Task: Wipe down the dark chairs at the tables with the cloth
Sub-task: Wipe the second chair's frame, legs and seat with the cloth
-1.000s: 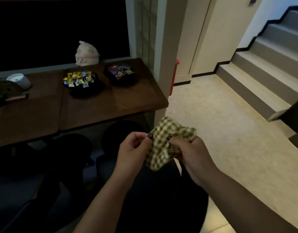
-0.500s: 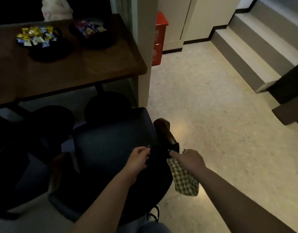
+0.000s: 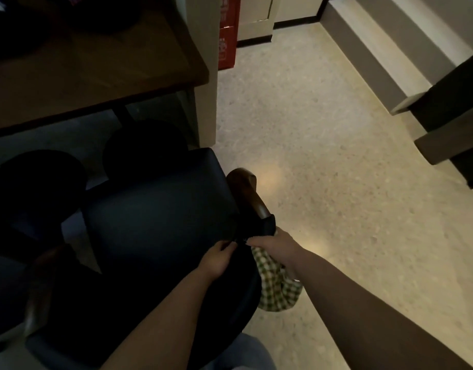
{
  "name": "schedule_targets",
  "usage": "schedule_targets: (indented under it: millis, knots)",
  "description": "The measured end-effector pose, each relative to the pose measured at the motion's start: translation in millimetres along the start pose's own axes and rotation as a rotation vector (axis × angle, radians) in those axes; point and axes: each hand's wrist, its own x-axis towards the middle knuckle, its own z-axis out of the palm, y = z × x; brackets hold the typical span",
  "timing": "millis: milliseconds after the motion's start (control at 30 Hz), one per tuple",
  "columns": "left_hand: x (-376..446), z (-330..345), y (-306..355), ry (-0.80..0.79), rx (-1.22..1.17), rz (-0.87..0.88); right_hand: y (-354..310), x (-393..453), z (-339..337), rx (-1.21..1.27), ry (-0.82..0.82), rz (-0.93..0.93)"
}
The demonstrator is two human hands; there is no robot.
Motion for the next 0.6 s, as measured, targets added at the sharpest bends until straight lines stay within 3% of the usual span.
schedule_targets:
  millis: [233, 600]
  knots:
    - [28, -5, -16, -0.209, -0.29, -0.062, -5, 4, 3, 0.152, -0.024, -0.011]
    - [22, -52, 22, -0.209, -0.388, -0.007, -57, 18, 12, 0.143, -0.018, -0.03]
